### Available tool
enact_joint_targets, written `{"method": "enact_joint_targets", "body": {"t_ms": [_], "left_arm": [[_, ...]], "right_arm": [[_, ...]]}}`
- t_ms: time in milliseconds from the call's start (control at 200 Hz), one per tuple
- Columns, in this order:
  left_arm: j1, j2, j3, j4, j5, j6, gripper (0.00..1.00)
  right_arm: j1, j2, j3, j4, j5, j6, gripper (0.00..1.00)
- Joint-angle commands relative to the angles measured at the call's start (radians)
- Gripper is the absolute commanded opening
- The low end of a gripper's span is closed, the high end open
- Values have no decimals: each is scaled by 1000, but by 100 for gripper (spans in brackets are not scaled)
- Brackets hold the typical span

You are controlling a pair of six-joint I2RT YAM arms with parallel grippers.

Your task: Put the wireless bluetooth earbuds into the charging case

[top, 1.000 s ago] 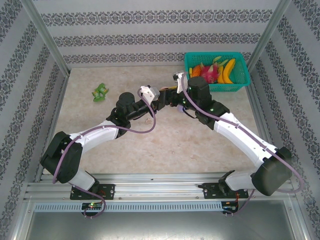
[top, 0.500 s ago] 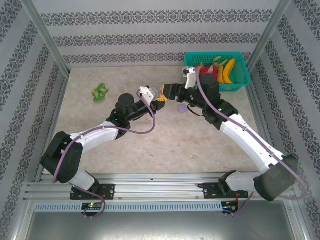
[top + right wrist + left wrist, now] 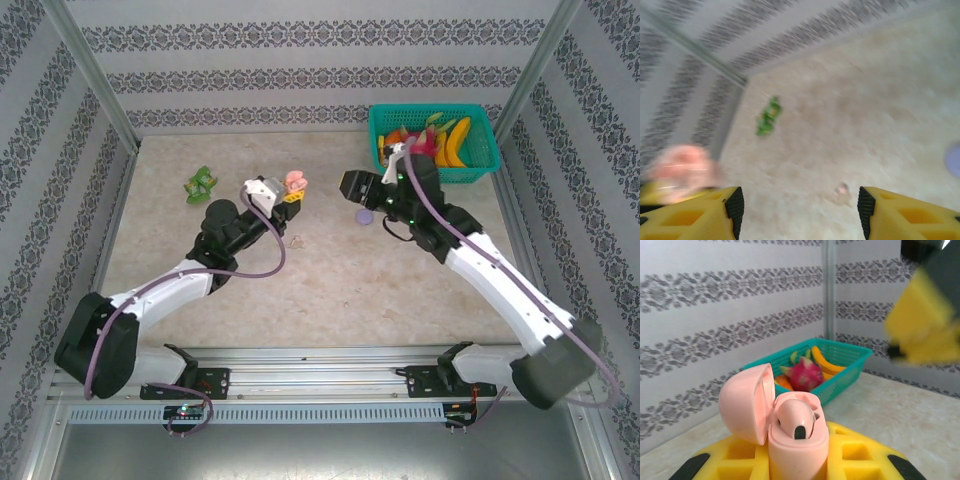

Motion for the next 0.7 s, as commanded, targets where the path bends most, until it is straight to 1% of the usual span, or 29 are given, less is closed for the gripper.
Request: {"method": "enact_joint_targets", "body": {"t_ms": [0,95,150,265,400,515,694], "left_arm": [[38,-43,-41,81,-49,-32,0],[65,-66,-75,104,-72,-56,0],[80,-76,-89,117,-86,-67,0],[102,-91,-109,128,-107,-86,0],[127,-107,-127,140,-128,-104,0],[148,-121,-137,141,-137,-121,0],[163,-129,-145,142,-146,-138,0]], "right_arm": [[52,99,-7,-117,142,126,63],[99,217,40,-168,215,203,62],[120,290,78,-185,222,236,61],[164,469,223,-271,264,303,61],[209,642,396,-354,281,367,60],[240,763,552,-459,316,393,59],[273,899,740,-594,357,420,59]]}}
